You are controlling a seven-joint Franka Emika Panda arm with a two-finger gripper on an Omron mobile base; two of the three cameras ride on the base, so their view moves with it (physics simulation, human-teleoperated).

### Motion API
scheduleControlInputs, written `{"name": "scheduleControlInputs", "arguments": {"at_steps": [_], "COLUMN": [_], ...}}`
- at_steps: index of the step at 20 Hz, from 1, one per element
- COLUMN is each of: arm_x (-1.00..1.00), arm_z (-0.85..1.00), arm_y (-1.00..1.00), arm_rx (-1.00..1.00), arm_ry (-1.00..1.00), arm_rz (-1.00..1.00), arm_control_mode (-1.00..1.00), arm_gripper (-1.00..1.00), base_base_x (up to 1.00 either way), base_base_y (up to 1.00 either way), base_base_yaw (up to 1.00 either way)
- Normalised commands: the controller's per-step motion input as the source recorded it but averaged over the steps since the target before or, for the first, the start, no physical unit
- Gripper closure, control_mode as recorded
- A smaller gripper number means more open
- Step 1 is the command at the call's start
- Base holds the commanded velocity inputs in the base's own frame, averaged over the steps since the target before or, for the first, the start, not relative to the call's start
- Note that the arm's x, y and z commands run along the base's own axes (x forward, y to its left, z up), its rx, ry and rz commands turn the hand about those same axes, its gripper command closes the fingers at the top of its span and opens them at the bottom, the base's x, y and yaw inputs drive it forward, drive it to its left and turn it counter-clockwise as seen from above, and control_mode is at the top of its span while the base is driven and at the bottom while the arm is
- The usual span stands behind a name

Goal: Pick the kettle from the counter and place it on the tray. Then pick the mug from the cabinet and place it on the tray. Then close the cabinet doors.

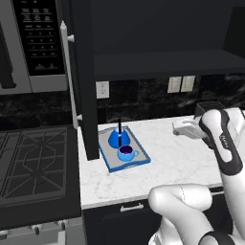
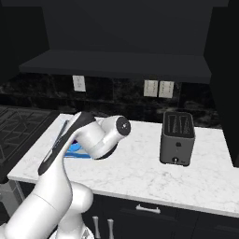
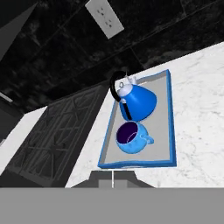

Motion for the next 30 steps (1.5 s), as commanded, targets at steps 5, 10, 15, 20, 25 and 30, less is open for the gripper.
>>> {"name": "scheduleControlInputs", "arguments": {"at_steps": [5,10,15,20,25,30], "arm_x": [0.0,-0.13,-0.28,-0.63,-0.63,-0.58], "arm_z": [0.0,0.0,0.01,0.16,0.29,0.16], "arm_y": [-0.33,-0.36,-0.29,-0.66,-0.69,-0.68], "arm_rx": [0.06,0.07,0.07,0.11,0.16,0.21], "arm_ry": [0.01,-0.01,-0.04,-0.13,-0.14,-0.21], "arm_rz": [-0.03,0.0,-0.02,-0.03,-0.03,-0.01], "arm_control_mode": [-1.0,-1.0,-1.0,-1.0,-1.0,-1.0], "arm_gripper": [1.0,1.0,1.0,1.0,1.0,1.0], "base_base_x": [0.0,0.0,0.0,0.0,0.0,0.0], "base_base_y": [0.0,0.0,0.0,0.0,0.0,0.0], "base_base_yaw": [0.0,0.0,0.0,0.0,0.0,0.0]}}
